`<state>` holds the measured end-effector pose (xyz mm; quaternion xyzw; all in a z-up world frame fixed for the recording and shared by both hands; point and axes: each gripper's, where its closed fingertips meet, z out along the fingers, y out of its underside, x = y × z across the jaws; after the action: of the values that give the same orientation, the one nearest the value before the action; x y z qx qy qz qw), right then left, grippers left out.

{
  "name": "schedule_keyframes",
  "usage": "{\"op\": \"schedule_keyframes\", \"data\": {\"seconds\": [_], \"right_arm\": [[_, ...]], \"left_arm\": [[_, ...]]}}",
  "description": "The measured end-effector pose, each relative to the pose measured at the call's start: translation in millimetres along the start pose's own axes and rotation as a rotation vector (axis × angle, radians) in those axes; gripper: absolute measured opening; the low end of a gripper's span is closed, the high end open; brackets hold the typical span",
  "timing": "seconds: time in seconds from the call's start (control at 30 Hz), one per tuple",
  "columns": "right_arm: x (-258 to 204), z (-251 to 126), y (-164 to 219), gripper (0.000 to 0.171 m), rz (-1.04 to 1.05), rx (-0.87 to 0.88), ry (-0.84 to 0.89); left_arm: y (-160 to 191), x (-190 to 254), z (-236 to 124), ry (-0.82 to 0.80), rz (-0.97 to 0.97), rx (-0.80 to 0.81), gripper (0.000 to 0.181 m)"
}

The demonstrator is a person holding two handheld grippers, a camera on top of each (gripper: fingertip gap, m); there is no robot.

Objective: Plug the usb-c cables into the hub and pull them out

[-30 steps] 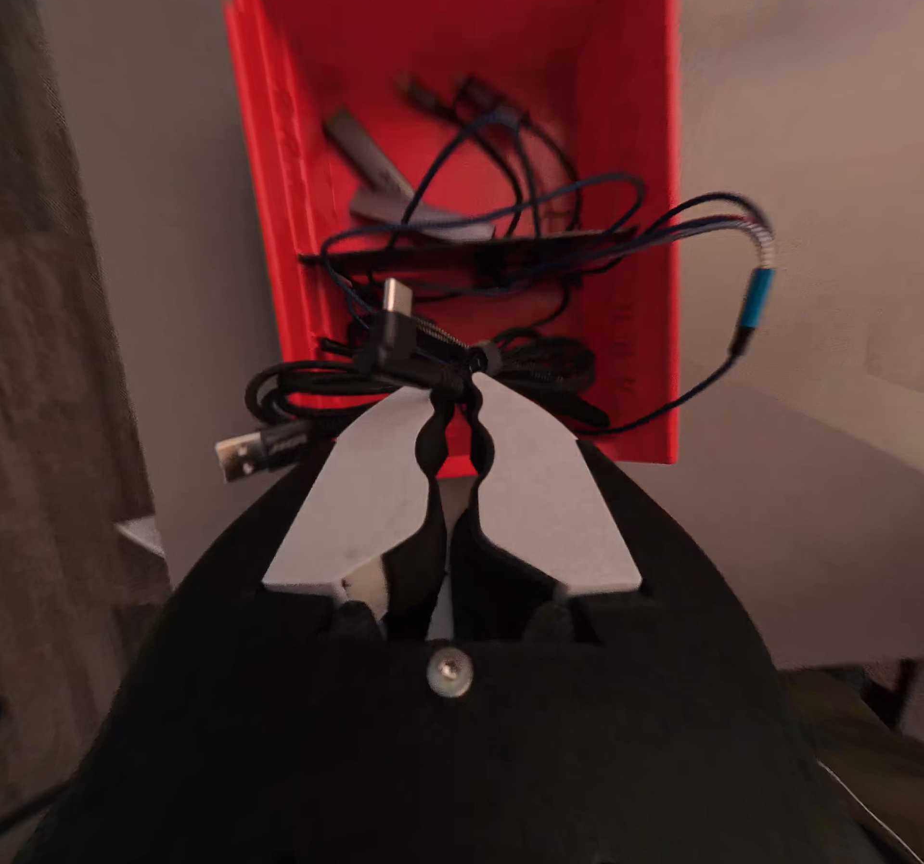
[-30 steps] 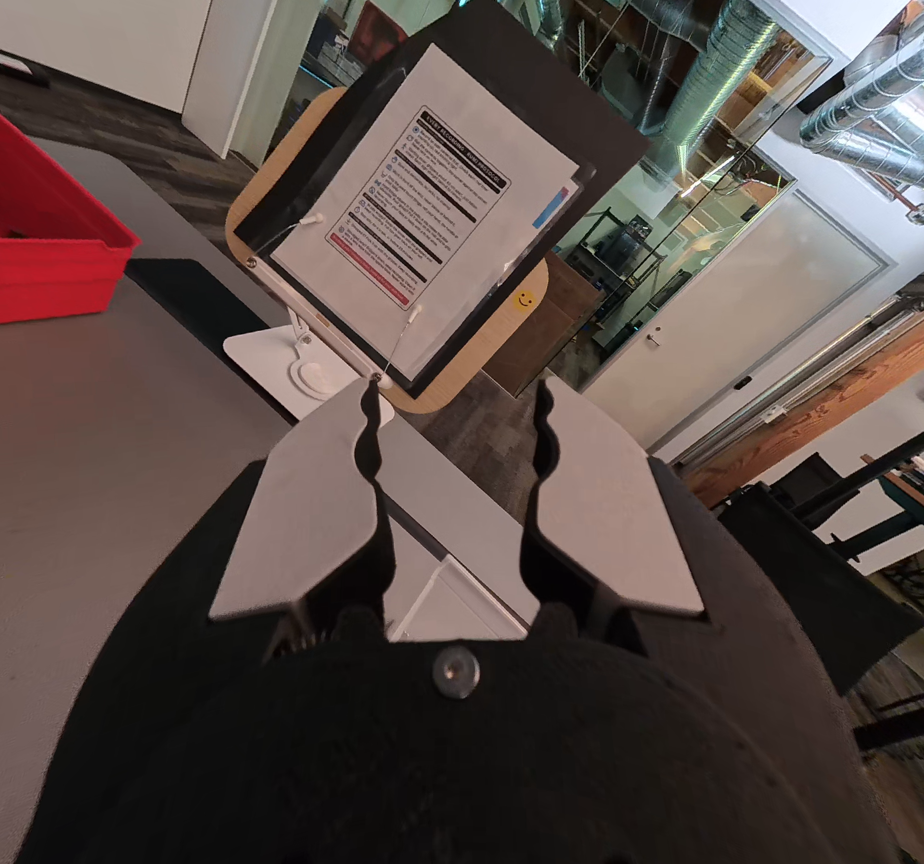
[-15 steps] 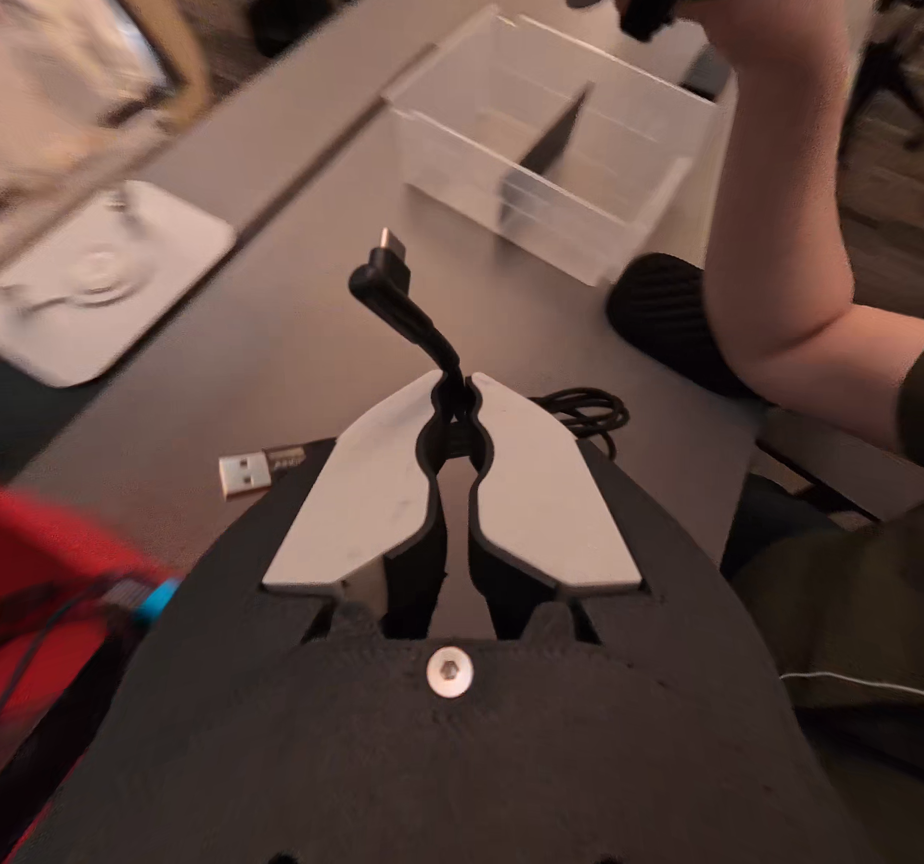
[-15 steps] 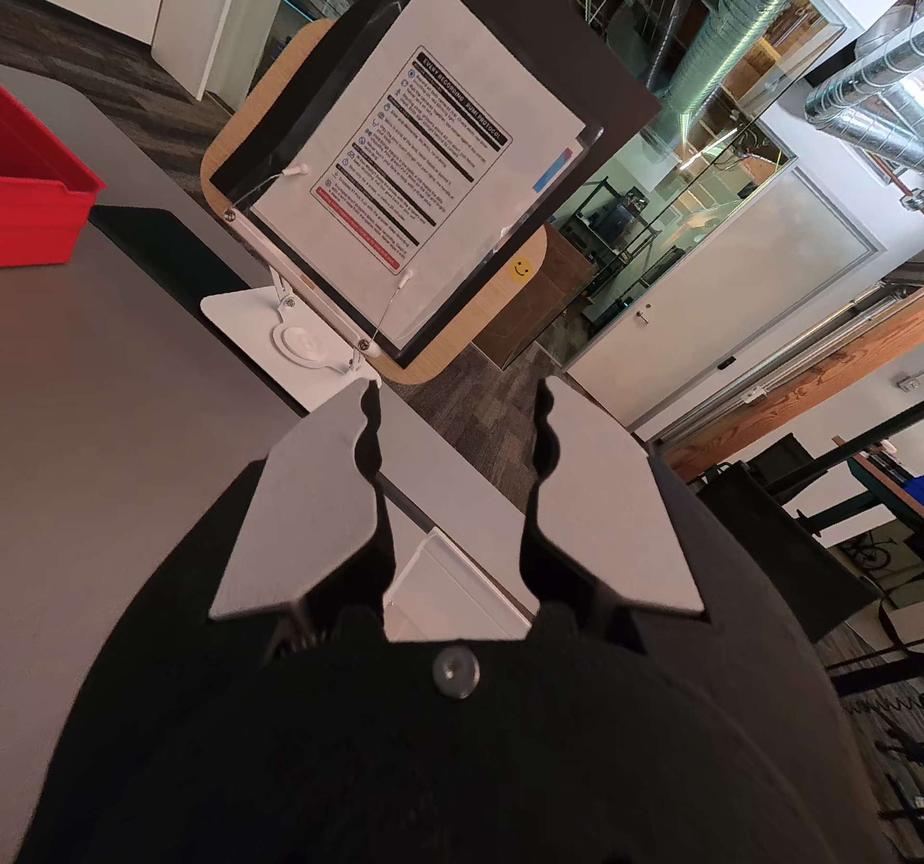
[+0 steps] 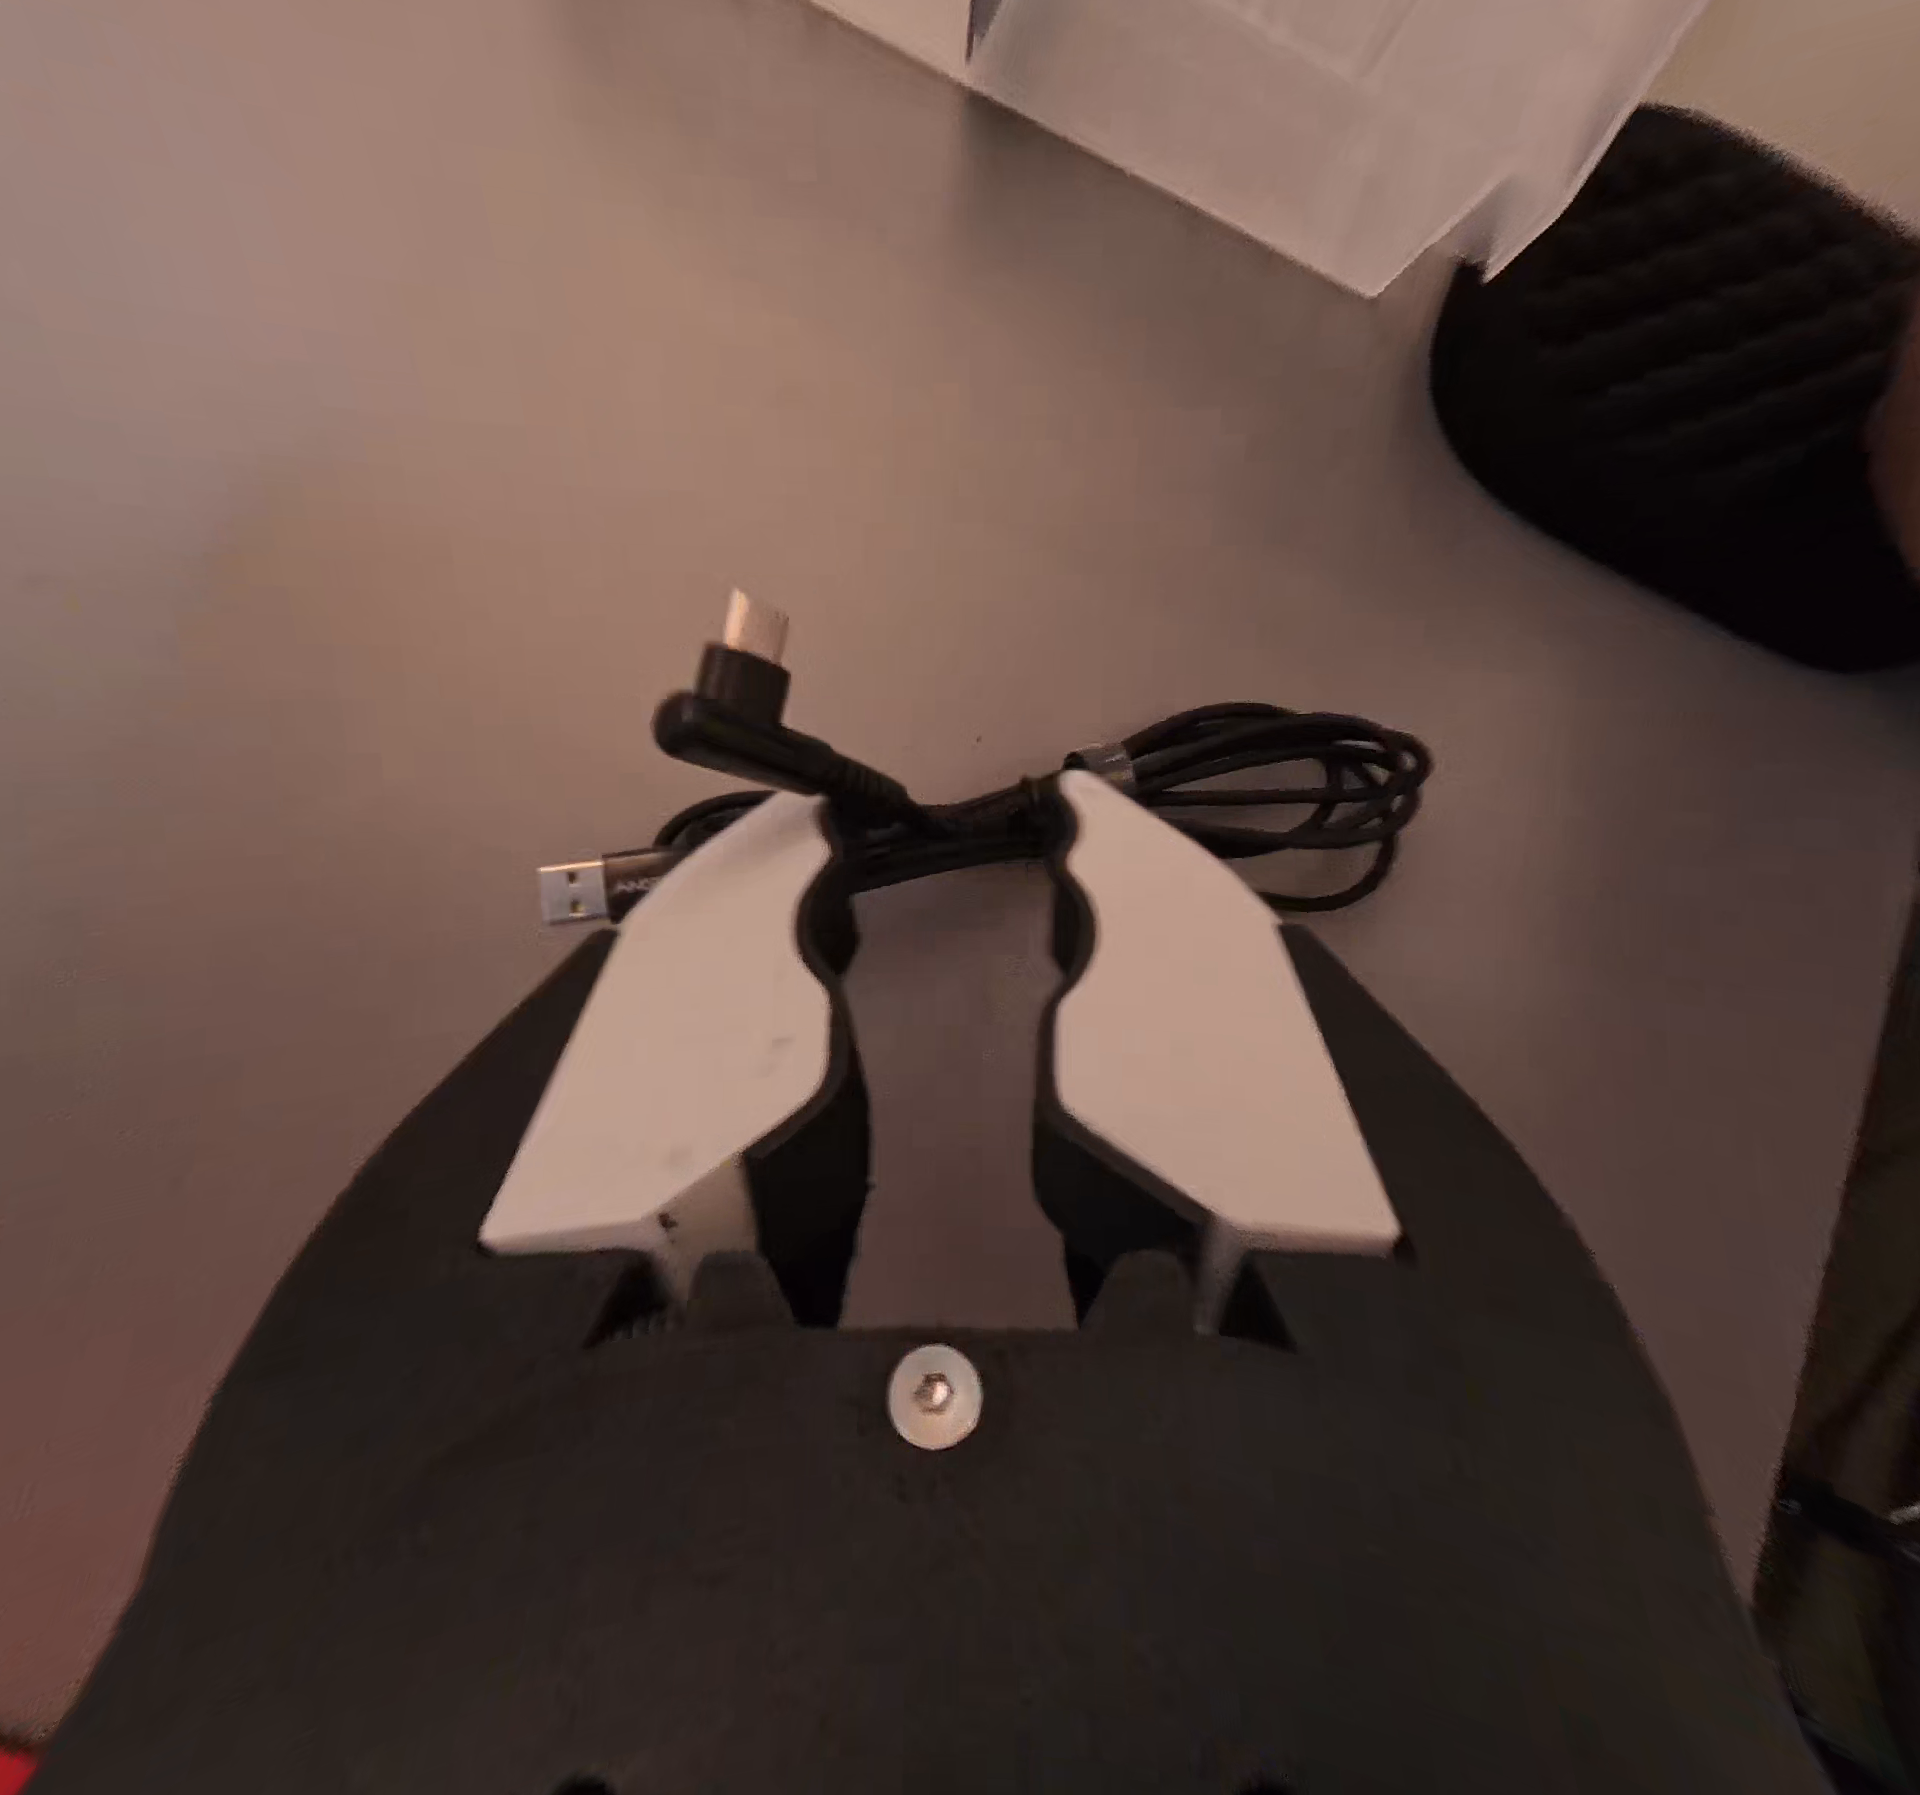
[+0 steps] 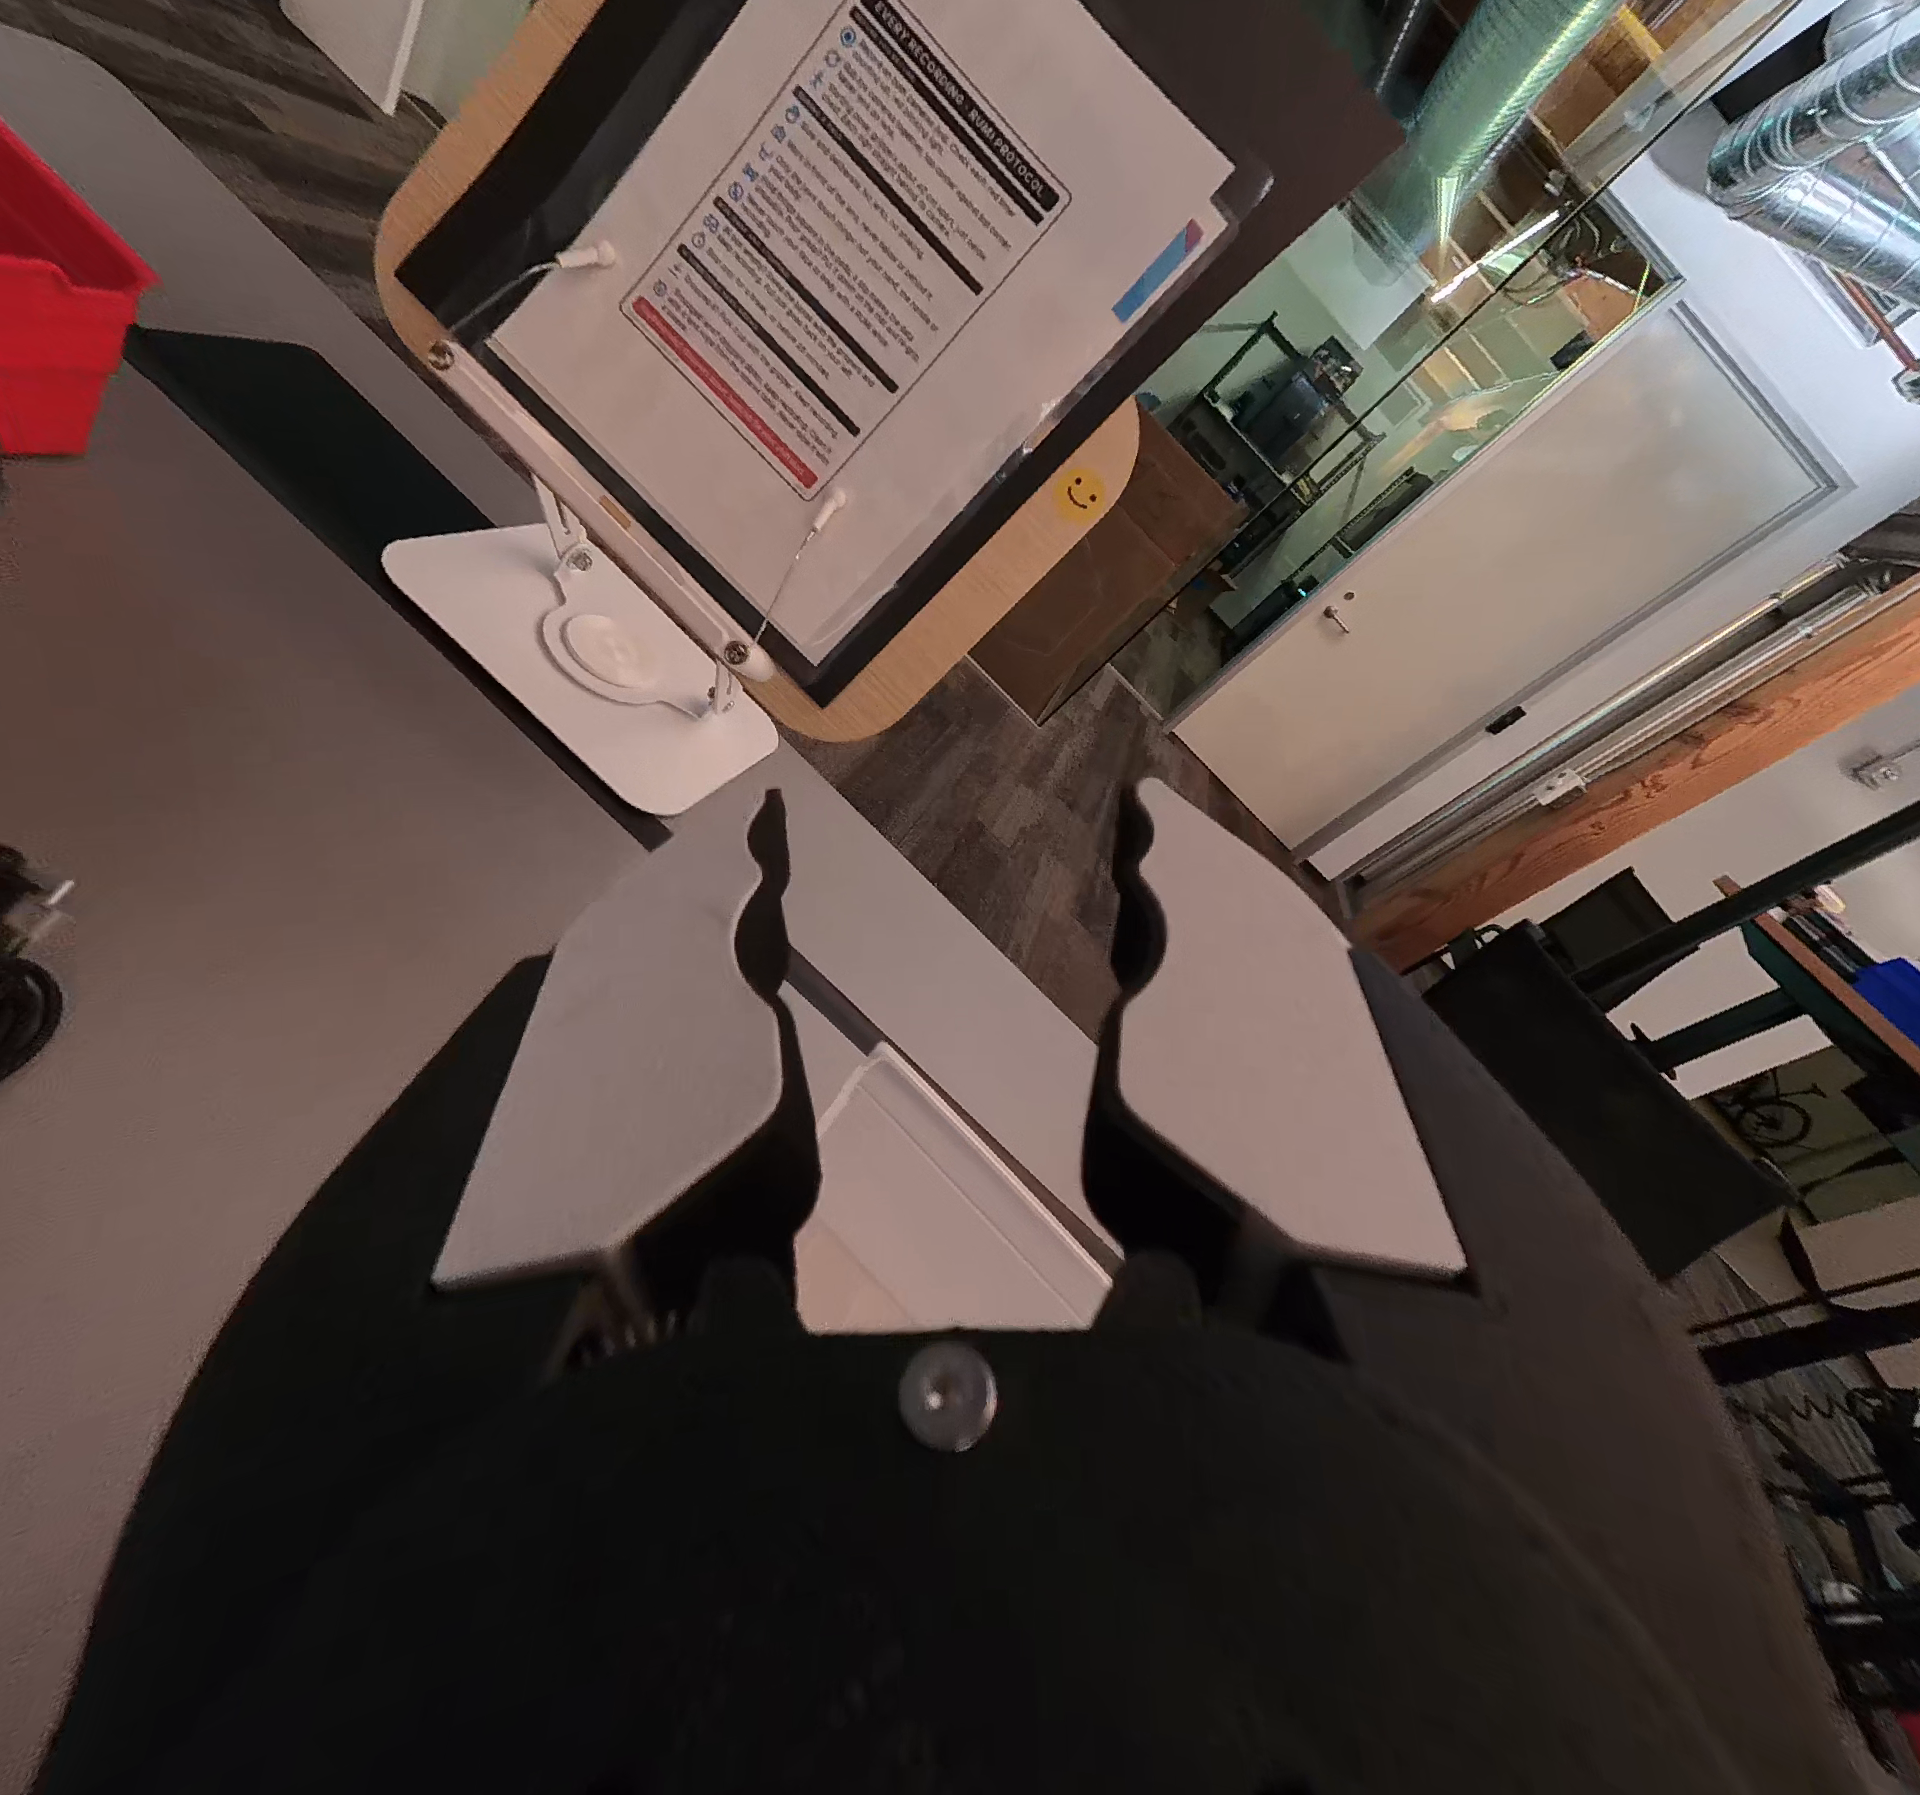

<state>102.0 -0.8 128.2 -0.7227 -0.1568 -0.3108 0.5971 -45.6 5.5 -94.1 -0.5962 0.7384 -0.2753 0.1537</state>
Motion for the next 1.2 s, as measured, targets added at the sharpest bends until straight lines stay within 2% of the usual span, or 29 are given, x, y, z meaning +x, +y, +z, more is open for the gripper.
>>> {"op": "schedule_keyframes", "data": {"seconds": [0.03, 0.1, 0.2, 0.33, 0.37, 0.4, 0.43, 0.53, 0.63, 0.73, 0.9, 1.07, 1.2], "right_arm": [[1.5, -0.3, 1.6, 0.061, -0.004, -0.005, 0.005], [4.3, -1.2, 4.1, 0.061, -0.001, -0.008, 0.01], [8.5, -2.2, 6.3, 0.061, 0.021, 0.002, 0.009], [11.3, 0.5, 9.9, 0.061, 0.045, 0.011, -0.001], [11.0, 2.0, 10.9, 0.061, 0.046, 0.01, -0.004], [10.4, 4.0, 11.9, 0.061, 0.046, 0.007, -0.007], [9.6, 6.2, 13.0, 0.061, 0.044, 0.002, -0.009], [6.3, 14.1, 16.5, 0.061, 0.028, -0.02, -0.013], [2.8, 22.4, 22.0, 0.062, 0.0, -0.052, -0.014], [-0.2, 30.5, 28.6, 0.062, -0.022, -0.088, -0.014], [4.7, 37.8, 41.9, 0.063, -0.048, -0.145, 0.013], [-1.8, 43.9, 42.6, 0.063, -0.048, -0.148, -0.01], [-9.6, 45.5, 39.3, 0.063, -0.109, -0.149, -0.022]], "left_arm": [[-4.4, -0.6, -9.5, 0.009, -0.003, 0.019, 0.047], [-13.0, -5.2, -41.6, -0.001, 0.014, 0.067, 0.053], [-26.7, -33.1, -118.8, -0.141, 0.056, 0.221, 0.056], [-22.8, -116.7, -235.9, -0.538, 0.122, 0.402, 0.057], [-19.4, -140.6, -259.0, -0.63, 0.176, 0.429, 0.052], [-15.0, -163.2, -274.2, -0.683, 0.226, 0.425, 0.042], [-7.0, -184.5, -279.4, -0.69, 0.25, 0.384, 0.039], [42.3, -233.6, -255.8, -0.599, 0.285, 0.085, 0.049], [101.9, -256.7, -216.4, -0.513, 0.404, -0.293, 0.052], [148.9, -273.5, -187.4, -0.435, 0.502, -0.541, 0.05], [170.5, -281.3, -157.8, -0.314, 0.587, -0.587, 0.041], [162.7, -281.2, -162.6, -0.213, 0.532, -0.601, 0.038], [163.0, -278.3, -157.6, -0.157, 0.627, -0.634, 0.032]]}}
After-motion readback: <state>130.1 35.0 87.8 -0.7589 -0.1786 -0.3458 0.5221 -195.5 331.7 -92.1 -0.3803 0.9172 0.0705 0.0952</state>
